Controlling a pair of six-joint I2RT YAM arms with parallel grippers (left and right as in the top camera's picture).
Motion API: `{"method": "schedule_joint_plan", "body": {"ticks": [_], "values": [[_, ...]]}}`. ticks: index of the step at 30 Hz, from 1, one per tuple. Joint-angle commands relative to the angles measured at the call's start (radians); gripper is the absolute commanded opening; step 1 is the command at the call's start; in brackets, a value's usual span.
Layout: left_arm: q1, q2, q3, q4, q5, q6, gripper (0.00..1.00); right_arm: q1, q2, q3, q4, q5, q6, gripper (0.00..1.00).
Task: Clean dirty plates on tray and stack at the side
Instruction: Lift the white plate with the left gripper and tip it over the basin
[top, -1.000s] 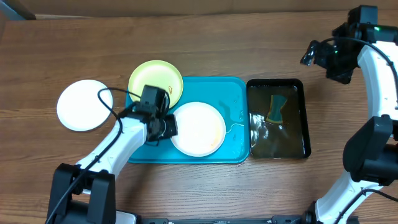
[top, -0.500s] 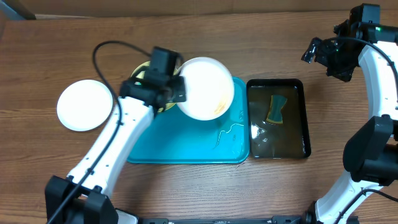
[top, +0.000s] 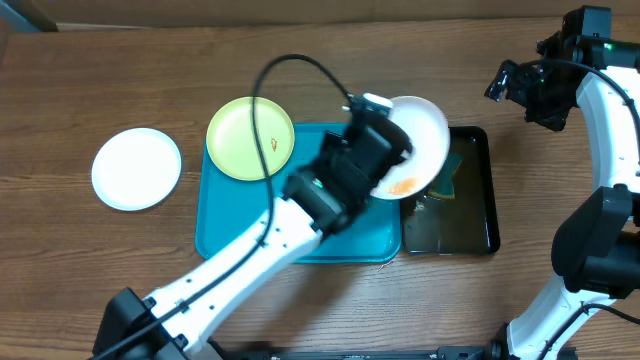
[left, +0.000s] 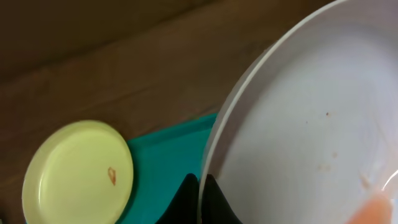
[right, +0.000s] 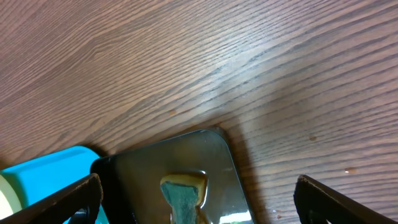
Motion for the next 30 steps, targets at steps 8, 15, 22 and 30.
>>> {"method": "schedule_joint_plan", "body": {"ticks": [8, 15, 22, 30], "values": [[-0.175, 0.087, 0.024, 0.203, -0.295, 0.393, 0.04, 0.000, -0.012, 0.014, 0.005, -0.005, -0.003, 1.00], [-0.260, 0.193, 0.024, 0.442, -0.518, 0.743, 0.04, 0.000, -0.012, 0.014, 0.005, -0.005, -0.003, 1.00], [-0.293, 0.224, 0.024, 0.651, -0.629, 0.989, 0.04, 0.000, -0.012, 0.014, 0.005, -0.005, -0.003, 1.00], [-0.305, 0.224, 0.024, 0.872, -0.657, 1.174, 0.04, 0.000, -0.012, 0.014, 0.005, -0.005, -0.003, 1.00]]}}
